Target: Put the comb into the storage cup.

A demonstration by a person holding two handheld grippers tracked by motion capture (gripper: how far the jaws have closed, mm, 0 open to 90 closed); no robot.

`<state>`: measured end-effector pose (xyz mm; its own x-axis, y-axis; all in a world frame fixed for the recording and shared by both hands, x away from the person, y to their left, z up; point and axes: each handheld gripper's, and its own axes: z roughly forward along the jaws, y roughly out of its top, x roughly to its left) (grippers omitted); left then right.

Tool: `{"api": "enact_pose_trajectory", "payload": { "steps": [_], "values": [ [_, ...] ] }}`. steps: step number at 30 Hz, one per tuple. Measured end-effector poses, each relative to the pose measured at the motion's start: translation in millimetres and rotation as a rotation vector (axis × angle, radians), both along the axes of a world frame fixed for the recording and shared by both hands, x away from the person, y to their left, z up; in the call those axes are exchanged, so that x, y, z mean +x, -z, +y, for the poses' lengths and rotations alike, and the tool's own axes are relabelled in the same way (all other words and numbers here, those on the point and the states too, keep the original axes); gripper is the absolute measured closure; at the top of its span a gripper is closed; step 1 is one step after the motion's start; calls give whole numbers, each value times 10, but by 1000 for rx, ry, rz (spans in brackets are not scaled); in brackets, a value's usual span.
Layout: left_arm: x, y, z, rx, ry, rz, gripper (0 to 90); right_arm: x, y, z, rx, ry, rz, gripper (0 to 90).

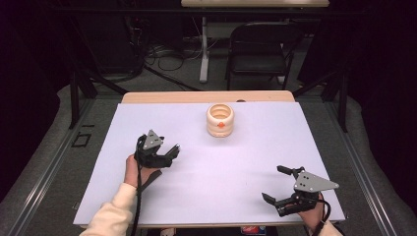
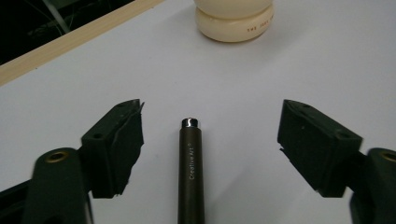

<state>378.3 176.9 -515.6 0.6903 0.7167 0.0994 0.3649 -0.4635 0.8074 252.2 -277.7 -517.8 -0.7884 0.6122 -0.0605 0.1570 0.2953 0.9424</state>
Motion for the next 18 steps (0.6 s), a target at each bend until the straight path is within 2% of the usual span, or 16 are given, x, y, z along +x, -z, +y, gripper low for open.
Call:
{"api": "enact_pose_trajectory", "payload": {
  "steps": [1, 3, 4, 6, 10, 11, 12, 13, 18],
  "values": [
    [28, 23, -19, 15, 9, 18, 334, 0, 0, 1, 0, -1, 1, 0],
    [44, 35, -30, 24, 19, 27, 342, 0, 0, 1, 0, -1, 0, 0],
    [55, 44, -43, 33, 23, 35, 431, 0, 0, 0, -2, -2, 2, 0],
    [76, 58, -58, 47, 31, 43, 451, 0, 0, 0, -2, -2, 2, 0],
    [149, 67, -67, 45, 42, 78, 574, 1, 0, 1, -3, -4, 1, 0],
    [167, 63, -69, 48, 40, 88, 628, 1, 0, 1, -5, -3, 2, 0],
    [182, 63, -68, 47, 42, 90, 628, 1, 0, 1, -5, -3, 2, 0],
    [216, 65, -72, 49, 48, 101, 676, 1, 1, 1, -4, -3, 4, 0],
    [266, 92, -98, 62, 61, 121, 785, 3, 3, 3, -3, -4, 4, 0]
  ]
}}
